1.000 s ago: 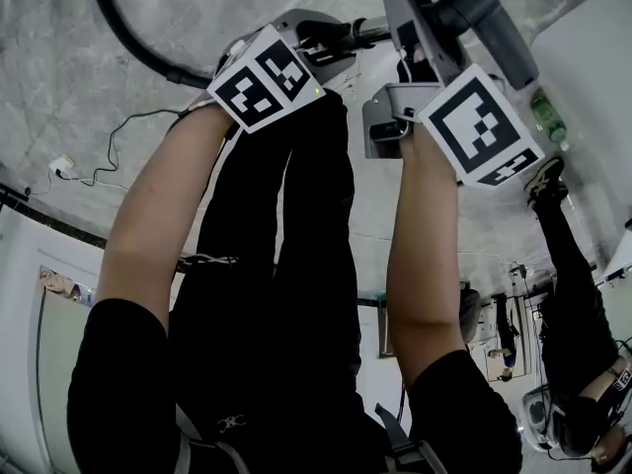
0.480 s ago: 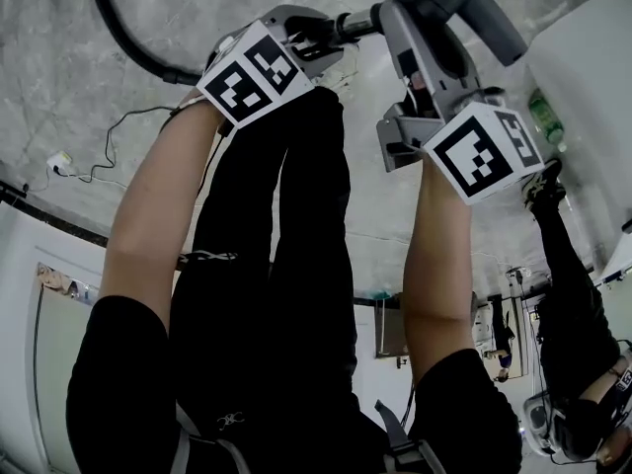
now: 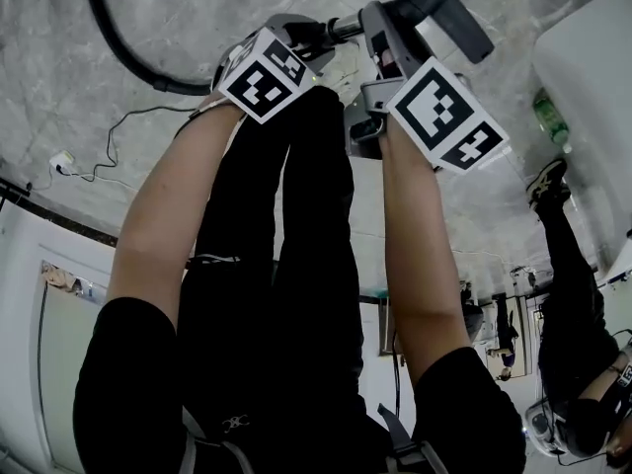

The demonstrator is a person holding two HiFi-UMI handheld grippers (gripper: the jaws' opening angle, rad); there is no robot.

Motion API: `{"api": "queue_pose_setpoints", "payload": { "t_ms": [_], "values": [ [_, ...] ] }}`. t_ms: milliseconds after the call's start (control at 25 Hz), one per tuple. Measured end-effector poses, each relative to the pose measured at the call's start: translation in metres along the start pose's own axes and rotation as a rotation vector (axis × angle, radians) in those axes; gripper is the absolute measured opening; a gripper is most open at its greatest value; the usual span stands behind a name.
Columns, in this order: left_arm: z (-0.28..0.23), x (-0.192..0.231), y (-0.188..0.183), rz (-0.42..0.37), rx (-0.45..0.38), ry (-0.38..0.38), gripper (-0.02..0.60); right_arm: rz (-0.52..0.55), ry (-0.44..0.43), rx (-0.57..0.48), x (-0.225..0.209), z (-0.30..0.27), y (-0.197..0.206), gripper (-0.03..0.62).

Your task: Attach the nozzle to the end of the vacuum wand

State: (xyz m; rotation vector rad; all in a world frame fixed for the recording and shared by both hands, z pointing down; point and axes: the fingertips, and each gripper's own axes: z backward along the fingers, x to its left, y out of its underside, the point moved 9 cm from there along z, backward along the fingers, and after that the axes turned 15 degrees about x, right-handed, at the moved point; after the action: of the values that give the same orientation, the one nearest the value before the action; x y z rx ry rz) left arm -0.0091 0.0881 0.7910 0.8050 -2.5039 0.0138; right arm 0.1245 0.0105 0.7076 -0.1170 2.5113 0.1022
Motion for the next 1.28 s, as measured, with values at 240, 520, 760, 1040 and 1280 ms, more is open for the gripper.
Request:
{"api": "queue_pose_setpoints", "payload": {
  "t_ms": [240,520,760,1040,1280],
  "values": [
    [-0.024,0.004,0.031,0.139,0.02,-0.139,0.199,-0.158,0.01,0.1,-0.056,-0.057,0.016,0.186],
    [0.01,0.007,0.061,0.222,-0.026,-0.089,0.193,-0.3,0.08,0.157,-0.149,-0.127,0.025,0.187],
    [-0.003,0.029,0.068,0.284,0.002,-0.049,0.183,-0.298,0.123,0.177,-0.174,-0.176,0.019,0.187],
    [0.004,0.032,0.061,0.3,-0.018,-0.029,0.183,-0.277,0.147,0.212,-0.184,-0.194,0.01,0.191],
    [0.048,0.031,0.03,0.261,-0.072,-0.131,0.124,-0.144,0.161,0.353,-0.15,-0.148,0.02,0.204]
  ]
}}
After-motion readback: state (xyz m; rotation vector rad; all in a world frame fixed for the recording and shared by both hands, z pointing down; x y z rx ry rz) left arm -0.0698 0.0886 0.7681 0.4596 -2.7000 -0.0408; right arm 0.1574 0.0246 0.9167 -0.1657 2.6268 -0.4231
